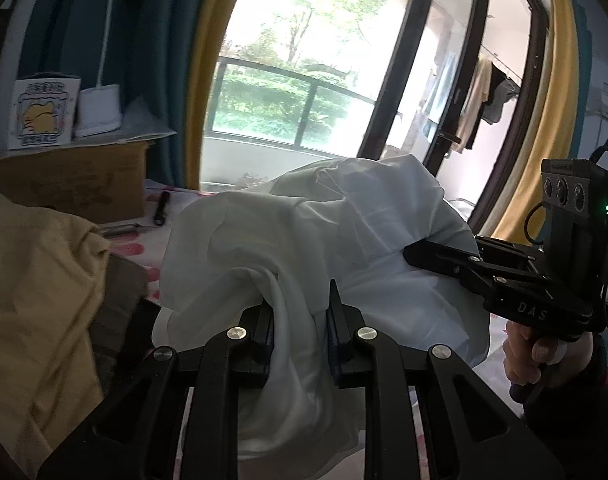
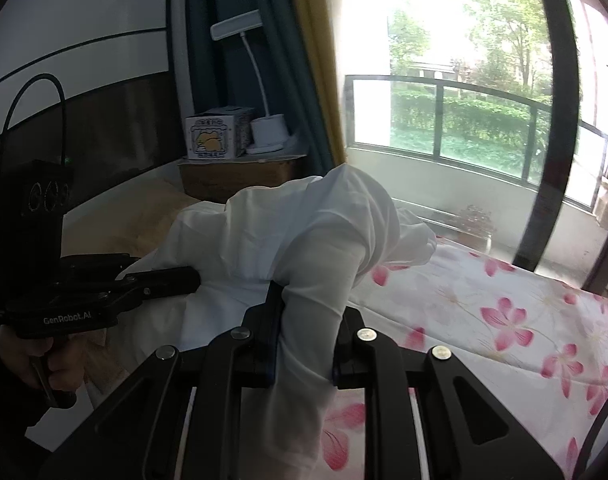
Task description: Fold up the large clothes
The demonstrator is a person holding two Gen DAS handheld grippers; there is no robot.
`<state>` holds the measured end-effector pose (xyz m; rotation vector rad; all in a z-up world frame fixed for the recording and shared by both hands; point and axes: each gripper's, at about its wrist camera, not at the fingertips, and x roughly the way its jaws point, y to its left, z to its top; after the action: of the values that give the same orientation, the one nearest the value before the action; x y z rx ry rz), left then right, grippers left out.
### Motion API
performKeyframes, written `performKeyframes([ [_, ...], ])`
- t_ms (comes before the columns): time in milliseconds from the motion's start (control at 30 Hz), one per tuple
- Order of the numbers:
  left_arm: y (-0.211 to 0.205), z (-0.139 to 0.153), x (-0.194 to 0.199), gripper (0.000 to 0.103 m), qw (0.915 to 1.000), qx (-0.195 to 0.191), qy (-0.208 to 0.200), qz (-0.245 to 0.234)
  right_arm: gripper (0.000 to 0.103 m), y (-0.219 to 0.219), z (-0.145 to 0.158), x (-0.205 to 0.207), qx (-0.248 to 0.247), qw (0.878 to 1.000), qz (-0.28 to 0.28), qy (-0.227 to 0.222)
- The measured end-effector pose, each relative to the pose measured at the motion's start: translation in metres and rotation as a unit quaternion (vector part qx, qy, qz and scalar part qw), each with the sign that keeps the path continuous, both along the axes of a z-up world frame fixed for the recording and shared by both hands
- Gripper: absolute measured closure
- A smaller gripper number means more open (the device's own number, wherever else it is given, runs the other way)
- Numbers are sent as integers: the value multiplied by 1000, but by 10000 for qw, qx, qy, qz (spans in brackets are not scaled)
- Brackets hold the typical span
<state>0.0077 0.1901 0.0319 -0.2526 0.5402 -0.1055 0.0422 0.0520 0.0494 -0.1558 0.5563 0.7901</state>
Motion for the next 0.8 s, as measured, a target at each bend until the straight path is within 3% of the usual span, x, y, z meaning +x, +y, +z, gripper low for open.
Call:
performKeyframes([
  [467,53,1,15,82,9997,159,88,181,84,50,-10,31,101,9998,154,80],
  [800,74,-25,49,82,9989,113,425,158,84,62,-47,64,133,9979,-42,632],
])
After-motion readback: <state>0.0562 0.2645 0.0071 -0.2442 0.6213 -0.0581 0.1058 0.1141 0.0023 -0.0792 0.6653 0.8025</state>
